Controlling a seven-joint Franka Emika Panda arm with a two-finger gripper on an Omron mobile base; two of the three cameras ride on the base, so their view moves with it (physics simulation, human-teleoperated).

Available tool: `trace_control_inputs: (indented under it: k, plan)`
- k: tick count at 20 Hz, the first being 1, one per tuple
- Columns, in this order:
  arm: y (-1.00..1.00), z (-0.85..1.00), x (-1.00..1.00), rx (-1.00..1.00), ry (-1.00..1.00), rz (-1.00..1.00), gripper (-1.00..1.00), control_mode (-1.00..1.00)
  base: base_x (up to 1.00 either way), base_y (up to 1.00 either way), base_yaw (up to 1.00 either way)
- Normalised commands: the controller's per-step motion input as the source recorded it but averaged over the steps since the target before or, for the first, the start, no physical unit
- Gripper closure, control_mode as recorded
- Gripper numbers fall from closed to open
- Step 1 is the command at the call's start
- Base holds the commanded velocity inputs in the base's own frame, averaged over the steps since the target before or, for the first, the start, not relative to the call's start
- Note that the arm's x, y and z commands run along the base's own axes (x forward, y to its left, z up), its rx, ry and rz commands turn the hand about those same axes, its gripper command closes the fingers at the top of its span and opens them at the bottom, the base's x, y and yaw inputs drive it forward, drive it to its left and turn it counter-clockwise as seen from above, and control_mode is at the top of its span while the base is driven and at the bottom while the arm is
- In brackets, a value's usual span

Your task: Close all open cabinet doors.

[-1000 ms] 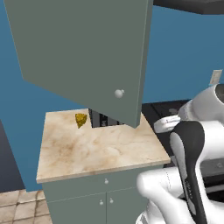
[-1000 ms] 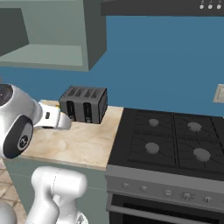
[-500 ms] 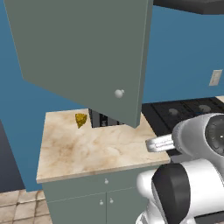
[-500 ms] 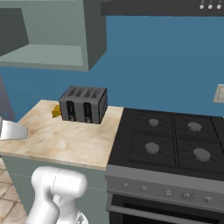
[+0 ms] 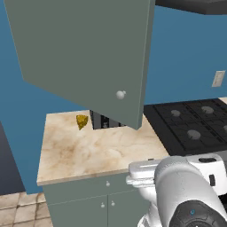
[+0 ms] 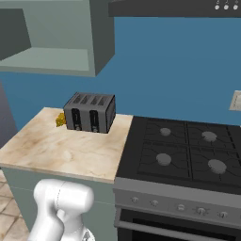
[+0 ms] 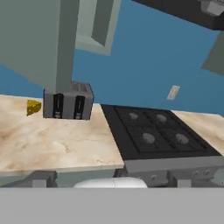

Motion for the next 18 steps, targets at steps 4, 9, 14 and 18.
trace_control_inputs:
  k: [4, 9, 14, 18]
  plan:
    - [0.26, 0.0, -0.03, 0.02, -0.14, 0.0, -1.0, -1.0, 0.0, 0.0, 0.0]
    - [0.37, 0.06, 0.04, -0.04, -0.33, 0.0, -1.0, -1.0, 0.0, 0.0, 0.0]
    - [0.37, 0.1, 0.02, -0.11, -0.44, -0.02, -1.0, -1.0, 0.0, 0.0, 0.0]
    - [0.21, 0.04, 0.06, -0.05, -0.33, -0.05, -1.0, -1.0, 0.0, 0.0, 0.0]
